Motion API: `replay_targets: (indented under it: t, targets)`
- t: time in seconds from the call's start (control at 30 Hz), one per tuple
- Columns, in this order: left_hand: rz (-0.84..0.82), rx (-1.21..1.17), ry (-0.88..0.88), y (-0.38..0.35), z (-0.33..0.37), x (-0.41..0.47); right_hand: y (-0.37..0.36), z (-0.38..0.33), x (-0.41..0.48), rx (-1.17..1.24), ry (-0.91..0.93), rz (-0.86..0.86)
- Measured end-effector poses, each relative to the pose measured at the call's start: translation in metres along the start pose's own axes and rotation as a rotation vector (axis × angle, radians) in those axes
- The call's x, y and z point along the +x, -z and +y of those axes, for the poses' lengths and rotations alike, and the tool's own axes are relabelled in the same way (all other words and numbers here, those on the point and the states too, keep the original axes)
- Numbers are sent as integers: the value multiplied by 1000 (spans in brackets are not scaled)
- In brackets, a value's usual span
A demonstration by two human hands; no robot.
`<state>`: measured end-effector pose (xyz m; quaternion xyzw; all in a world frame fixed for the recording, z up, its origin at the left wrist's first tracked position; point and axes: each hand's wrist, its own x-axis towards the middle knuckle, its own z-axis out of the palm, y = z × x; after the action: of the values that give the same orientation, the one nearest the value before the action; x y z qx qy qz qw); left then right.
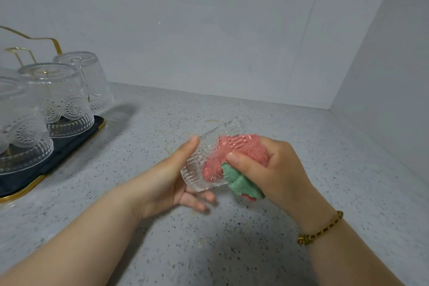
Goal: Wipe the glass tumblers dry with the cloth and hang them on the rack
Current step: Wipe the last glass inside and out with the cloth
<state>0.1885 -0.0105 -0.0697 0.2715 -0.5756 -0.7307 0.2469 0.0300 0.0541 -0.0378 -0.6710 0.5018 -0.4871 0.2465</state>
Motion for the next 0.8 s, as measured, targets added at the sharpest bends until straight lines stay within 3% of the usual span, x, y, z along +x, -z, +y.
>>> replay_targets:
  t: [0.07,0.17,0.27,0.33,0.4,0.47,0.67,0.73,0.8]
  targets:
    - [91,25,-82,-1,-1,4,-1,-1,0,25,-17,13]
    - [285,329,-332,-5,-2,4,-1,6,3,88,-84,110]
    - [435,425,-458,-11,0,0,-4,8,3,139,-117,159]
    - [308,244,-369,-9,-1,2,-7,6,0,127,-101,166]
    - [136,2,-172,-9,-1,2,-11,4,-3,8,-11,176]
    - [114,-7,-98,-7,-2,3,-15,7,-3,-97,71,176]
    - [355,321,-504,-2,-6,6,-10,5,-1,167,-101,223]
    - [300,325,-451,-2,-9,7,-10,4,-2,173,-106,216]
    - [175,73,-263,-5,-8,6,-15,5,-4,56,-41,225]
